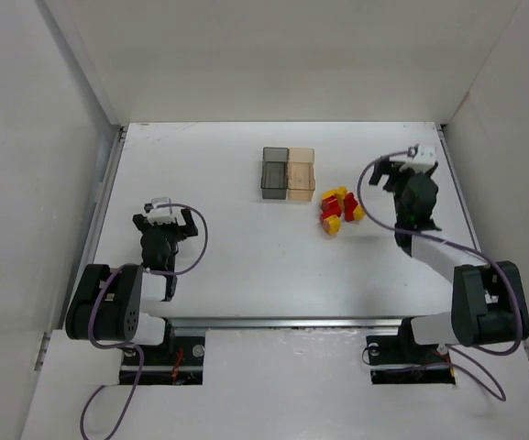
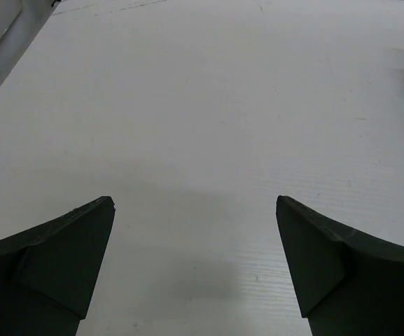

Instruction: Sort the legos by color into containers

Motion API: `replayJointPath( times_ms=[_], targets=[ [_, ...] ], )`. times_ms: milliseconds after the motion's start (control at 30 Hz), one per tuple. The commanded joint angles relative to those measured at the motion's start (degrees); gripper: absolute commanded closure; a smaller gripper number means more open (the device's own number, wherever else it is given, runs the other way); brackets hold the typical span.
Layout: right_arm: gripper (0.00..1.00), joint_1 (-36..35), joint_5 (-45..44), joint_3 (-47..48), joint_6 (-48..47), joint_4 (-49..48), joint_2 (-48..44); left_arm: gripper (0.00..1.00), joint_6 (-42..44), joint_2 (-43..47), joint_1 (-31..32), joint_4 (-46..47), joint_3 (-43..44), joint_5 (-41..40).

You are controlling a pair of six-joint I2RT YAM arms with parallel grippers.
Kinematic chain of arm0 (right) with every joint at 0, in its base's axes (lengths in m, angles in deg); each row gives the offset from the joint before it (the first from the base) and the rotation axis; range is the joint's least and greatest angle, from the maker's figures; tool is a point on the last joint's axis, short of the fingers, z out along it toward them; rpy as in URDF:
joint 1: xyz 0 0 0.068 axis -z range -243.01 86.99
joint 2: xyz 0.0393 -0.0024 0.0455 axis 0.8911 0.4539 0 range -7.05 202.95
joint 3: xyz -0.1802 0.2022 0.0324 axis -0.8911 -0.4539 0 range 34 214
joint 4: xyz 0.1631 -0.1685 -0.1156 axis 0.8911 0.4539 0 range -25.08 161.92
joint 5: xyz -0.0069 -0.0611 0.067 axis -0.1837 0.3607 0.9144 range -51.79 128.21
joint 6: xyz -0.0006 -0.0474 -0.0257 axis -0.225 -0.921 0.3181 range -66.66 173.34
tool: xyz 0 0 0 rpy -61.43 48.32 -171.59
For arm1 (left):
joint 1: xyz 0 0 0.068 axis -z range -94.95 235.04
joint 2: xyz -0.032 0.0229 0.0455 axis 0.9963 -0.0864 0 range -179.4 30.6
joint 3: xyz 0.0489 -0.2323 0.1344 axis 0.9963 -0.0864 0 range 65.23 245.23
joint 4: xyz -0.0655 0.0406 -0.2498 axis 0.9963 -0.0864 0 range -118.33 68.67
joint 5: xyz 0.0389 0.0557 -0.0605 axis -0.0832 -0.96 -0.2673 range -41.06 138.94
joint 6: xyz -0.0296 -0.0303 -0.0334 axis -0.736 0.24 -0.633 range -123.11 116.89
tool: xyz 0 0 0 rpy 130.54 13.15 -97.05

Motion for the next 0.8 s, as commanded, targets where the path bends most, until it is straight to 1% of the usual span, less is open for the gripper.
replayJointPath(
  times_ms=[0,67,100,133,167,233,267,300,333,367,400,433,467,500,533,567,600,633,667,700,733,767],
  targets=[
    [0.0,0.36,-4.8,19.25,-2.5,21.28,0.34,0.0,0.16,0.88,-0.37,12.69,1.46,0.73],
    [0.0,-0.86,-8.48,26.28,-5.67,27.21,2.19,0.0,0.16,0.88,-0.37,13.39,1.46,0.73],
    [0.0,-1.83,-11.72,32.06,-7.34,29.24,3.16,0.0,0.16,0.36,-0.37,13.91,1.46,0.73],
    [0.0,-3.15,-15.32,34.2,-12.4,30.39,4.56,0.0,0.16,0.36,-0.37,13.92,0.94,1.34],
    [0.0,-5.77,-21.8,35.79,-15.85,30.41,5.1,0.0,0.16,0.36,-0.37,13.92,0.93,1.35],
    [0.0,-7.89,-25.45,39.49,-24.27,30.41,6.15,0.0,1.56,1.23,-0.37,15.23,0.32,2.91],
    [0.0,-8.69,-26.6,40.28,-25.1,30.41,6.16,0.0,2.18,6.11,-0.37,10.97,0.32,6.67],
    [0.0,-9.3,-27.65,40.81,-25.11,31.71,6.16,0.0,3.14,9.81,-0.98,4.84,4.93,9.84],
    [0.0,-9.31,-24.62,42.64,-24.24,34.33,5.63,0.0,5.42,13.15,-0.98,-14.97,9.41,13.87],
    [0.0,-9.31,-19.37,44.32,-23.28,44.71,5.63,0.0,17.79,16.06,-0.98,-24.83,14.68,27.14],
    [0.0,-8.53,-12.18,46.25,-22.66,50.39,5.63,0.0,21.31,16.09,-0.98,-33.11,24.82,30.49],
    [0.0,-8.0,-1.49,49.75,-22.13,54.79,6.41,0.0,22.3,16.09,-0.29,-43.89,29.28,31.05],
    [0.0,-7.99,1.14,51.35,-19.95,61.45,9.03,0.0,22.84,16.09,-0.28,-46.96,32.89,30.27],
    [0.0,-7.99,2.73,52.84,-18.88,64.39,10.71,0.0,25.28,15.22,0.24,-49.17,35.88,26.96],
    [0.0,-7.99,3.44,54.16,-18.09,67.03,12.38,0.0,27.91,14.25,0.25,-50.93,40.52,25.27],
    [0.0,-7.99,3.45,56.0,-16.6,69.32,15.44,0.0,31.59,14.24,0.86,-54.86,42.4,24.03],
    [0.03,-7.99,3.45,56.63,-16.59,73.08,16.69,0.0,36.15,13.29,1.39,-57.25,44.24,21.85],
    [0.05,-7.99,3.97,56.64,-16.59,74.77,17.66,0.0,40.99,12.58,3.04,-59.62,47.22,20.08],
    [0.05,-7.99,3.98,57.33,-16.59,76.1,18.37,0.0,48.6,12.57,3.93,-63.13,48.38,18.15],
    [0.05,-7.99,3.98,57.34,-15.89,77.67,19.07,0.0,50.77,11.96,4.9,-64.12,49.44,16.13],
    [0.06,-7.99,3.98,57.34,-15.27,78.56,19.08,0.0,51.83,11.35,5.6,-64.83,50.23,12.2],
    [0.08,-7.99,3.98,57.34,-15.27,79.53,19.77,0.0,51.84,11.34,7.18,-65.79,52.07,10.24]
  ],
)
